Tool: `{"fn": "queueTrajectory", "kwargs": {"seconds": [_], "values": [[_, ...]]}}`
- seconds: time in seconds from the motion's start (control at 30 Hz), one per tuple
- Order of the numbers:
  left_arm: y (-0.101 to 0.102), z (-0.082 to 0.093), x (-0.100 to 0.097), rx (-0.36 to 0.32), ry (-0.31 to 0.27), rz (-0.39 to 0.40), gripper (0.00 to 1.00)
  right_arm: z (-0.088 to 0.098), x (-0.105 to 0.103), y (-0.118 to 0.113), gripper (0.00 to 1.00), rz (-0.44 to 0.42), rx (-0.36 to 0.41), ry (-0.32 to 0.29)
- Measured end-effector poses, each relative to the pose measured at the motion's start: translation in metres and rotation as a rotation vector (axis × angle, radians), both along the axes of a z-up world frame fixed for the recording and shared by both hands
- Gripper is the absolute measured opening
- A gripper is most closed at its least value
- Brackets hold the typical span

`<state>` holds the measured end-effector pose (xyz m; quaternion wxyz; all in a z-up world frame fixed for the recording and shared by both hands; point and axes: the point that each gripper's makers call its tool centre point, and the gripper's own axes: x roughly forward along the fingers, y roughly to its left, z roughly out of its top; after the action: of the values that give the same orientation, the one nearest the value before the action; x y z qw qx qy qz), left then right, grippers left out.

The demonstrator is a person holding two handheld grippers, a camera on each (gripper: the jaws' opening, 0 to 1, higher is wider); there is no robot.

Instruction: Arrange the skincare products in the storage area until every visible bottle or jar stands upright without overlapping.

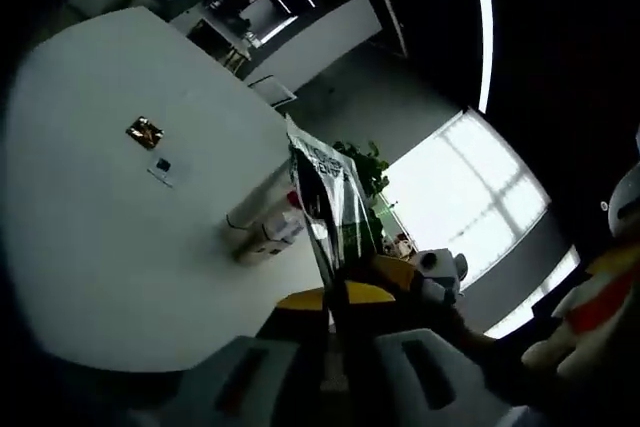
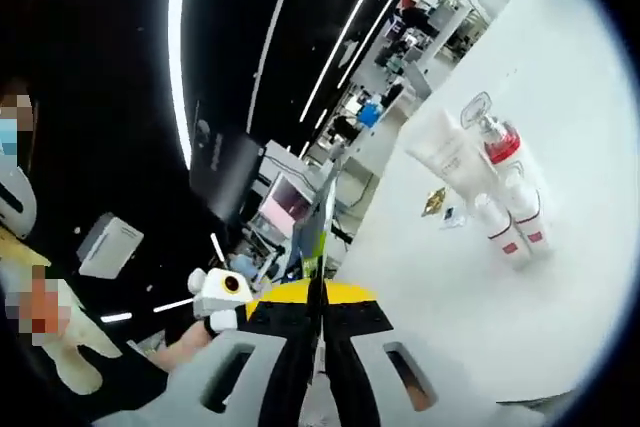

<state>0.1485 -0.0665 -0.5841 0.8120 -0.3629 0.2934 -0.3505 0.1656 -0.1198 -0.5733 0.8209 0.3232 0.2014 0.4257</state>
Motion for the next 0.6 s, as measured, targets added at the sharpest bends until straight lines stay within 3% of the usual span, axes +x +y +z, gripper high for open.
{"fn": "queueTrajectory", "kwargs": {"seconds": [0.2,0.6], "values": [[0.001,-0.004,-0.002,0.021,0.016,-0.009,0.05,-0.011,-0.005,0.001,0.11,0.040,-0.130,-0.086],[0.003,-0.011,-0.002,0.044,0.039,-0.008,0.04,-0.016,-0.014,0.011,0.52,0.127,-0.222,-0.162]]}}
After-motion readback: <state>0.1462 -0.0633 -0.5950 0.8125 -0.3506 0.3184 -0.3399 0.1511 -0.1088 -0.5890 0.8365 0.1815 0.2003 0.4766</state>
